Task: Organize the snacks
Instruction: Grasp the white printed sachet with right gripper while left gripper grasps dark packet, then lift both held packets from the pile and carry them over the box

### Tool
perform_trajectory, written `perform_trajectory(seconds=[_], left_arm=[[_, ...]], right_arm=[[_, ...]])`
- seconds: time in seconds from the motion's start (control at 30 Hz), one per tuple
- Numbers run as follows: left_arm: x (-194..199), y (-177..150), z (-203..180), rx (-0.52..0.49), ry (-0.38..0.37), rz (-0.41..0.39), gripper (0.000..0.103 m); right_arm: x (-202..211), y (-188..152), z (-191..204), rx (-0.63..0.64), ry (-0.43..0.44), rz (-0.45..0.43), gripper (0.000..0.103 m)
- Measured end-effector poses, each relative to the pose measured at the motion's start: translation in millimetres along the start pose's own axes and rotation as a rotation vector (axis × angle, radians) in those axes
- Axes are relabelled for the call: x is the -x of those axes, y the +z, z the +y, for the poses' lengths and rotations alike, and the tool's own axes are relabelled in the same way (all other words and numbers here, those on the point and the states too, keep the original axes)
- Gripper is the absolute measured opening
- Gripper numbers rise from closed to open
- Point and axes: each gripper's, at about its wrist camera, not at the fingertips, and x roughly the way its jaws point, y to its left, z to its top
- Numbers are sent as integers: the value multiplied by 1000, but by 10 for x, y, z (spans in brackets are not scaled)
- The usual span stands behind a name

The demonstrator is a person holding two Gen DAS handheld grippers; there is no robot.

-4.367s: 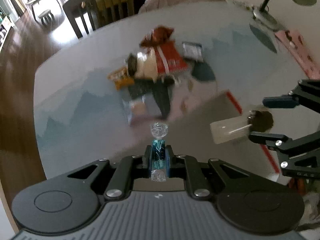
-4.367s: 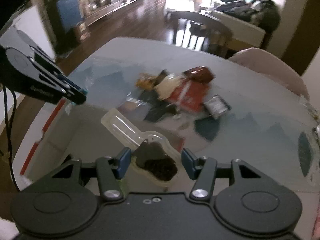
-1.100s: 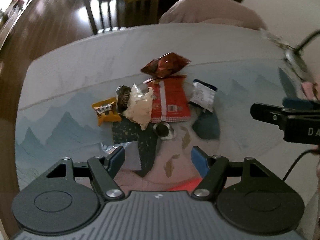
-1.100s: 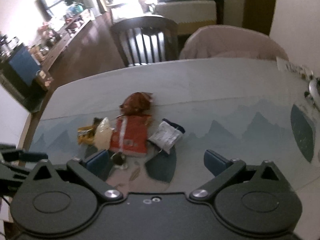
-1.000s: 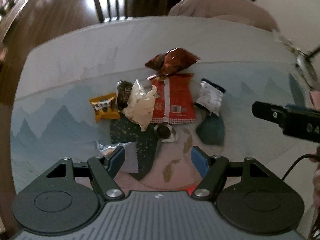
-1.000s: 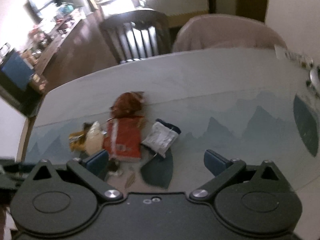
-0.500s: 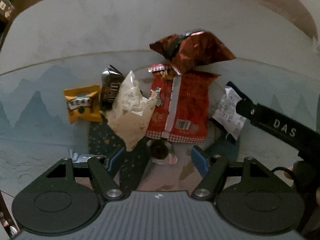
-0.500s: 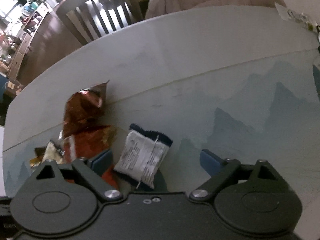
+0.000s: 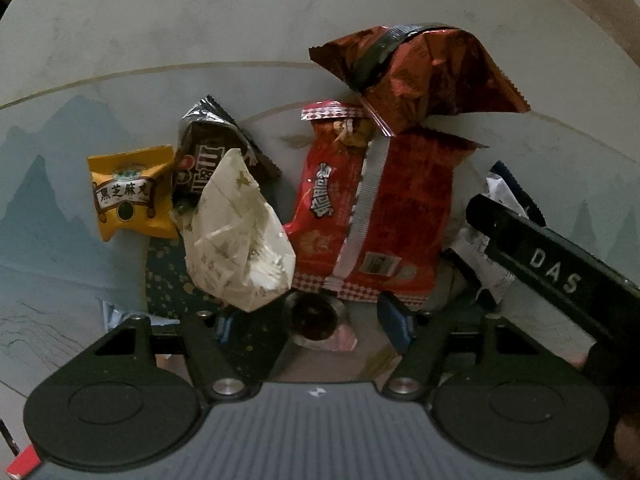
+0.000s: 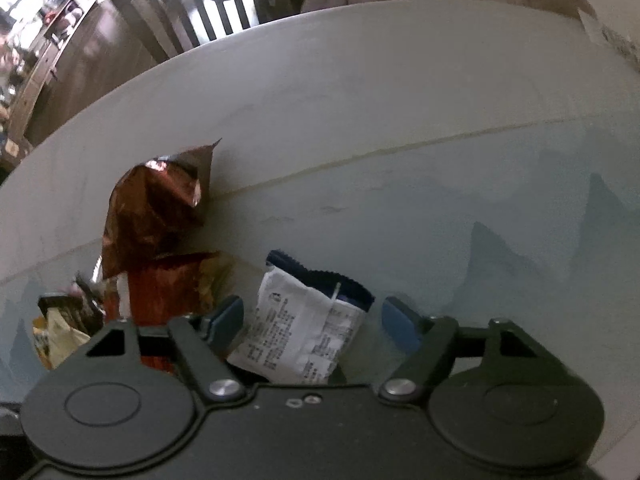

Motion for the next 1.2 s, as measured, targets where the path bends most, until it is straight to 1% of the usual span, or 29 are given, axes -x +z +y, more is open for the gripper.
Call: perform_trajectory(seconds=[0.07,0.13,0.17,0.27,0.3,0.37,0.4,0.43,0.47,0.63,0.83,0.9,0.93,1.2], left_arm=[[-13,6,-16,-14,8,-2,64],[-52,-5,-27,-36,22,3,54],[-67,-13,-43,-49,27,3,53],[-90,-68,-115,-97,54,-4,53],[-97,-95,-145,-105,62,-6,53],[-102,-131,-182,-117,79,-14,50],[-97,-141,-180,-116,82,-19,47],[-92,-152,-184,-114,86,-24,41],[-86,-161,-178,-112,91,-29,38],[-36,-232,-97,-98,48,-47,33],[54,-331,-12,-79,-2,-63,33],[123,-368,31,-72,-33,-66,33],[149,-382,46,-70,-39,-74,33],[486,-604,207,-72,-97,-152,33]], right_arm=[[-1,-19,26,32,-12,-10,72],[4,-32,46,59,-26,-21,67],[6,-42,60,77,-40,-25,65],[10,-91,86,97,-59,-22,63],[16,-105,89,100,-63,-19,60],[41,-157,97,116,-65,-16,56],[46,-176,100,119,-64,-17,54],[45,-187,101,121,-62,-19,53],[54,-203,94,125,-61,-21,51],[97,-276,52,128,-58,-38,48],[195,-371,-31,94,-32,-47,47],[288,-422,-75,91,-25,-54,47],[318,-510,-124,90,-19,-58,47],[832,-660,-226,84,21,-104,47]])
